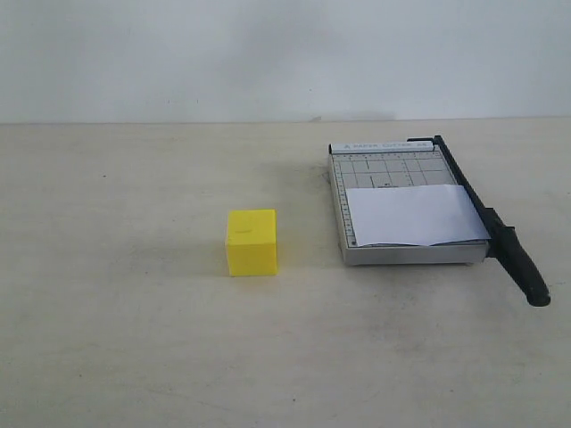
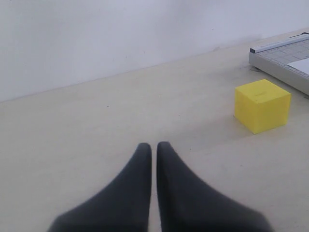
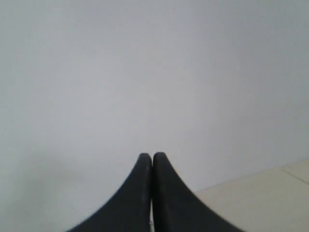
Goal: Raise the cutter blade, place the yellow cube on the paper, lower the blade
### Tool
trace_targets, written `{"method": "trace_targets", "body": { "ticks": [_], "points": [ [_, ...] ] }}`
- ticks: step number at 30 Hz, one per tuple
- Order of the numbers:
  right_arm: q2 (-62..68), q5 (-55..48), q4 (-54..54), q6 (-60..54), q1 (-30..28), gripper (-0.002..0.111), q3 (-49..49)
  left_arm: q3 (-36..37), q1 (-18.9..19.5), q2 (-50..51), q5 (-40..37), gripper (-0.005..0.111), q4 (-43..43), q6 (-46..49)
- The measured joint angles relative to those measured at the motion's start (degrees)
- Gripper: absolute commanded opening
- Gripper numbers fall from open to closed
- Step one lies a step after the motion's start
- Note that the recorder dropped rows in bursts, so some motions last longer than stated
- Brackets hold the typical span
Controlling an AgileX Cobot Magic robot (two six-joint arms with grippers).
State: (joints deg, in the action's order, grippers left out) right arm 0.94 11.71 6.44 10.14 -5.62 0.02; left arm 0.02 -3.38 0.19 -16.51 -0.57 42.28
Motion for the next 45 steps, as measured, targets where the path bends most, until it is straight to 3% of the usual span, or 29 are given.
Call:
{"method": "trace_targets", "body": {
  "ticks": [4,6,10,16,22,31,36,45],
  "points": [
    [0.00,-1.04,0.70,5.72,0.00,0.007,0.00,0.00,0.00,0.00,0.00,0.004,0.00,0.00],
    [0.00,-8.50,0.85,6.09,0.00,0.023,-2.10,0.00,0.00,0.00,0.00,0.004,0.00,0.00],
    [1.69,-21.79,0.85,3.12,0.00,0.068,-9.65,0.00,0.00,0.00,0.00,0.004,0.00,0.00],
    [13.24,-36.25,0.85,1.19,0.00,0.069,-24.45,0.00,0.00,0.00,0.00,0.004,0.00,0.00],
    [35.50,-52.89,3.77,-7.54,0.00,0.069,-38.87,0.00,0.00,0.00,0.00,0.004,0.00,0.00],
    [68.38,-65.81,8.83,-21.67,0.00,0.069,-59.25,0.00,0.00,0.00,0.00,0.004,0.00,0.00],
    [79.68,-68.82,8.74,-24.30,0.00,0.069,-63.74,0.00,0.00,0.00,0.00,0.004,0.00,0.00],
    [88.92,-68.73,8.54,-27.89,2.15,0.069,-64.14,0.00,0.00,0.00,0.00,0.004,0.00,0.00]
  ]
}}
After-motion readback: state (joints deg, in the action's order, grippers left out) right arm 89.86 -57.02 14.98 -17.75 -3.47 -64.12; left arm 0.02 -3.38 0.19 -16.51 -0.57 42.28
